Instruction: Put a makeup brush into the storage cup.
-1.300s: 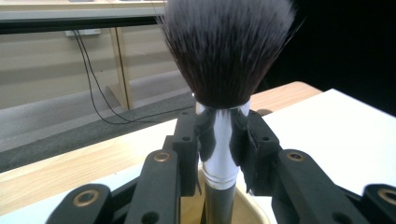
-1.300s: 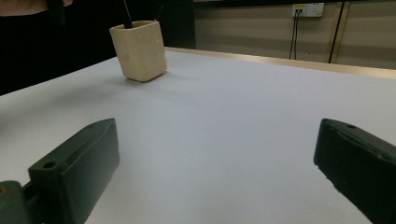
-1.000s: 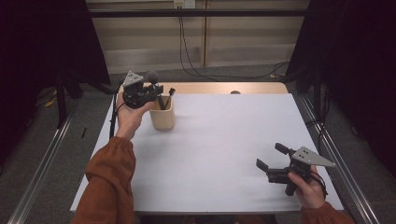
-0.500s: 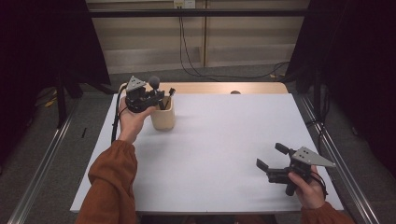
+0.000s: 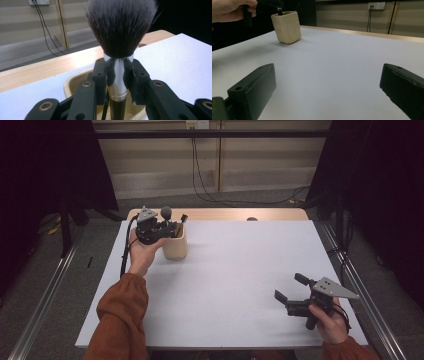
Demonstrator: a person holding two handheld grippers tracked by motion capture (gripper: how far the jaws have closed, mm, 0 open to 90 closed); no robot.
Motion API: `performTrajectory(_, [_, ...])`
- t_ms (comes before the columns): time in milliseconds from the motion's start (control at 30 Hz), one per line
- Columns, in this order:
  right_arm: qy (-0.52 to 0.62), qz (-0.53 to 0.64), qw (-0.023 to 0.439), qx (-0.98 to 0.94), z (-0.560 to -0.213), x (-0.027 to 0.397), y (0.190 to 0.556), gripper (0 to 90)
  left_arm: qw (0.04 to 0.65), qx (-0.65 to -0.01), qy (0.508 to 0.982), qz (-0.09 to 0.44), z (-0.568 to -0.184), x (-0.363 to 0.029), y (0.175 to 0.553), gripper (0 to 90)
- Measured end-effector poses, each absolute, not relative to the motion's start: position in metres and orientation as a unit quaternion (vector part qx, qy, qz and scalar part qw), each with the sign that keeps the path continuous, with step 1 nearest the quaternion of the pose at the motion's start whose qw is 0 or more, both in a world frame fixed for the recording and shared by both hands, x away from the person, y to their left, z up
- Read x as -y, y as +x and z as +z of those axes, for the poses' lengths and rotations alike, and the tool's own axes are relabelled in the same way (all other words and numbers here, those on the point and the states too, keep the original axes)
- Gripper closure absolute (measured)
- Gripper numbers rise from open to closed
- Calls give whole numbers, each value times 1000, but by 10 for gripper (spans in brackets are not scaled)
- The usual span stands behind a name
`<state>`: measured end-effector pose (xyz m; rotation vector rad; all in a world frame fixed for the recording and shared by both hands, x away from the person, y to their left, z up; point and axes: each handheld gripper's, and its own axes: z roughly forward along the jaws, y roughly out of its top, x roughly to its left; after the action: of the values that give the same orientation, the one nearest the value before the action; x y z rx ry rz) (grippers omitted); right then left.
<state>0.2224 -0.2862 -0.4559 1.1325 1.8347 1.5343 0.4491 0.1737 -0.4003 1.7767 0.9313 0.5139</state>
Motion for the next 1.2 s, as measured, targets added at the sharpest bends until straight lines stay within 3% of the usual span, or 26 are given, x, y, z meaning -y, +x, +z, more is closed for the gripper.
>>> performTrajectory(667, [414, 561, 244, -674, -456, 285, 222, 0, 505, -395, 736, 215, -412, -176, 448, 698])
performTrajectory(767, [413, 560, 245, -675, -456, 285, 222, 0, 509, -400, 730, 219, -413, -177, 447, 658])
performTrajectory(1000, [413, 560, 245, -675, -457, 285, 222, 0, 505, -415, 721, 230, -413, -179, 446, 405])
performTrajectory(1200, [414, 561, 244, -674, -457, 286, 222, 0, 504, -419, 719, 232, -416, -182, 444, 266])
